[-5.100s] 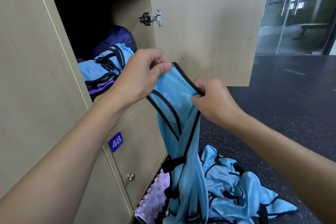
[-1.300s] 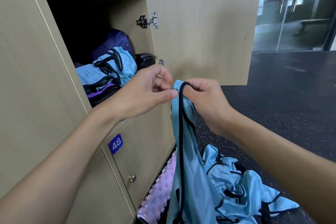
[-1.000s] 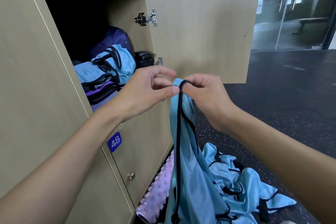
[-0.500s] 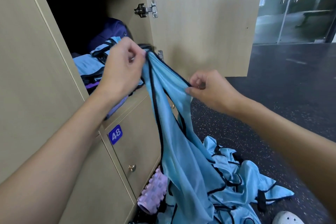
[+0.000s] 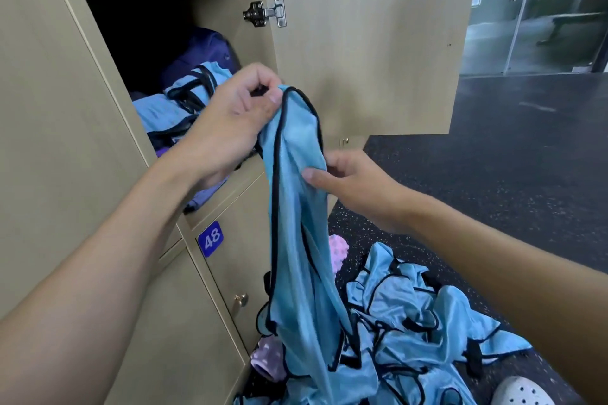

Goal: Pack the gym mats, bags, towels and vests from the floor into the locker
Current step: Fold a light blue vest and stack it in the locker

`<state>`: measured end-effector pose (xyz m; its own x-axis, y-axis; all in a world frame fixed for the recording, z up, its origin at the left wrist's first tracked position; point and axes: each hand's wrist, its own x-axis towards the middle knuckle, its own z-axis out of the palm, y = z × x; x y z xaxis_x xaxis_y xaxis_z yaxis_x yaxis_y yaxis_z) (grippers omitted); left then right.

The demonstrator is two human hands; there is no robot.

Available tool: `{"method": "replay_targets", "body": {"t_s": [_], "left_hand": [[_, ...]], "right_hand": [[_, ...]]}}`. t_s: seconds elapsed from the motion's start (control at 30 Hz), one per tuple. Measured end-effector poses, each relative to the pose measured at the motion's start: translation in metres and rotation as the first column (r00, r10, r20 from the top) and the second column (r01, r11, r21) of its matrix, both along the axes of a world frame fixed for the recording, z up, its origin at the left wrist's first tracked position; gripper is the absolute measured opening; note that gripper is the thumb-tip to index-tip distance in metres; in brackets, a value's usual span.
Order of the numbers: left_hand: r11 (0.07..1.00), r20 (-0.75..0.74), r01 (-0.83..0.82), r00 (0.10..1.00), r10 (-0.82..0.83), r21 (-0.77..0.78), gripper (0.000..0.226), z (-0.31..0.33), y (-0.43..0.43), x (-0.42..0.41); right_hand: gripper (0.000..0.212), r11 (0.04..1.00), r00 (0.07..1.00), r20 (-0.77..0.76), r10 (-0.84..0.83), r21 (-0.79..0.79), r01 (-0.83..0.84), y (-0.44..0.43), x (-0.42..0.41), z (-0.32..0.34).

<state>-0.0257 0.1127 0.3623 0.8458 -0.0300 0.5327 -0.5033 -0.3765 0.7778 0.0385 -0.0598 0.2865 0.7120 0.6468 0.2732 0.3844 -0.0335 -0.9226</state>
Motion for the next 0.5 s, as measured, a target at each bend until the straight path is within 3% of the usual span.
{"method": "replay_targets", "body": {"t_s": [0.17,0.3,0.4,0.5], "left_hand": [[0.970,0.135,-0.241,0.962,0.236,0.025,0.021,0.006,0.029,0.004],[0.952,0.161,-0.301,0.944,0.289,0.054,0.023,0.008,0.034,0.003],[0.946,0.169,-0.321,0.936,0.308,0.054,0.022,0.008,0.035,0.004],[0.947,0.173,-0.321,0.934,0.312,0.026,0.021,0.007,0.037,0.003]], "right_hand": [[0.019,0.998,0.997,-0.075,-0.030,0.053,0.034,-0.006,0.002,0.014],[0.025,0.997,0.989,-0.146,0.016,0.077,-0.005,-0.013,0.005,0.021],[0.023,0.997,0.986,-0.153,0.061,-0.030,-0.066,-0.018,0.007,0.020],[0.009,0.972,0.972,-0.188,0.142,-0.161,-0.173,-0.027,0.007,0.022]]}}
